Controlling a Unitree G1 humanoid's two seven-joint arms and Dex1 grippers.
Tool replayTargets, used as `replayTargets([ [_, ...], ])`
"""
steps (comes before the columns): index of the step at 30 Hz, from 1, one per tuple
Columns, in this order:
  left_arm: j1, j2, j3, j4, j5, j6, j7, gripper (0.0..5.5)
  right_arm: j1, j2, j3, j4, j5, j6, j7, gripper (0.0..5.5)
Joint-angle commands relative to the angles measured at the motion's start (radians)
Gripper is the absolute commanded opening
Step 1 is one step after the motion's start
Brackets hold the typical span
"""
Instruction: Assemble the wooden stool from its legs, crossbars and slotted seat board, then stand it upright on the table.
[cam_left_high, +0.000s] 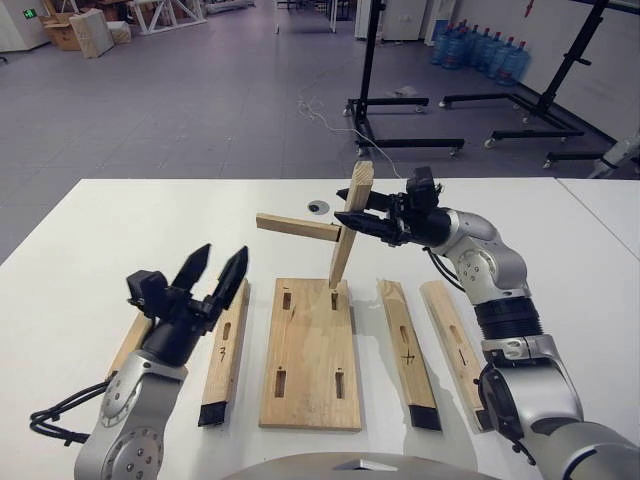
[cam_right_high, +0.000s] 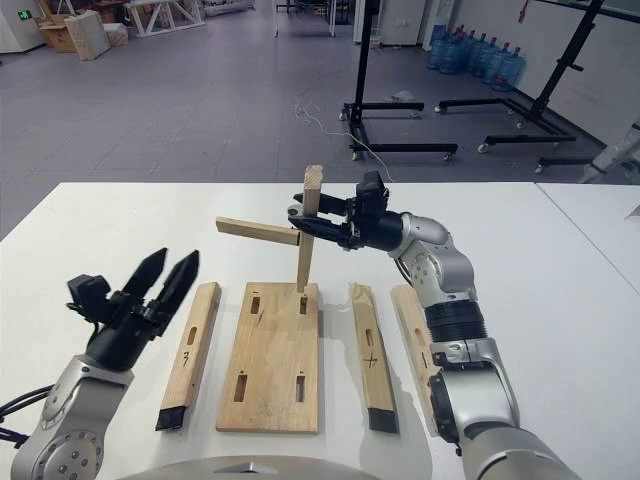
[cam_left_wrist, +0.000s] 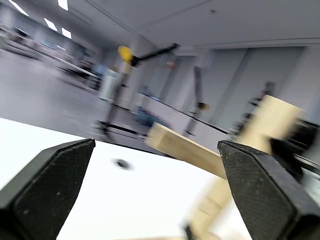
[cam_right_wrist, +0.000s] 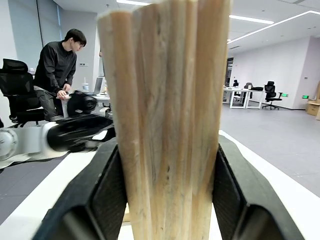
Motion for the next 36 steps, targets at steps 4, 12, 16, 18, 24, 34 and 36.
replayTargets([
  [4,-0.026,0.014,0.006,0.066,0.125,-0.012,0.077,4.5,0.024,-0.013,-0.003,0.0,-0.016,-0.01,0.019,2.07],
  [12,-0.037,0.032,0.001,0.111,0.205,-0.01,0.088,4.5,0.04,0.005,-0.005,0.06,-0.023,-0.036,0.045,2.07],
  [16,-0.037,0.023,-0.026,0.115,0.236,-0.012,0.091,4.5,0.055,-0.001,-0.005,0.04,-0.024,-0.043,0.059,2.07],
  [18,-0.034,0.018,-0.027,0.115,0.243,-0.015,0.095,4.5,0.061,0.0,0.0,0.015,-0.022,-0.041,0.06,2.07],
  [24,-0.032,0.012,-0.038,0.119,0.267,-0.021,0.099,4.5,0.08,0.005,0.017,-0.069,-0.01,-0.02,0.057,2.07],
  [34,-0.042,0.001,-0.039,0.134,0.284,-0.026,0.101,4.5,0.093,-0.035,0.056,0.0,-0.069,0.002,0.058,2.07],
  [36,-0.042,0.001,-0.041,0.138,0.287,-0.025,0.099,4.5,0.077,-0.046,0.075,0.029,-0.076,0.053,0.049,2.07],
])
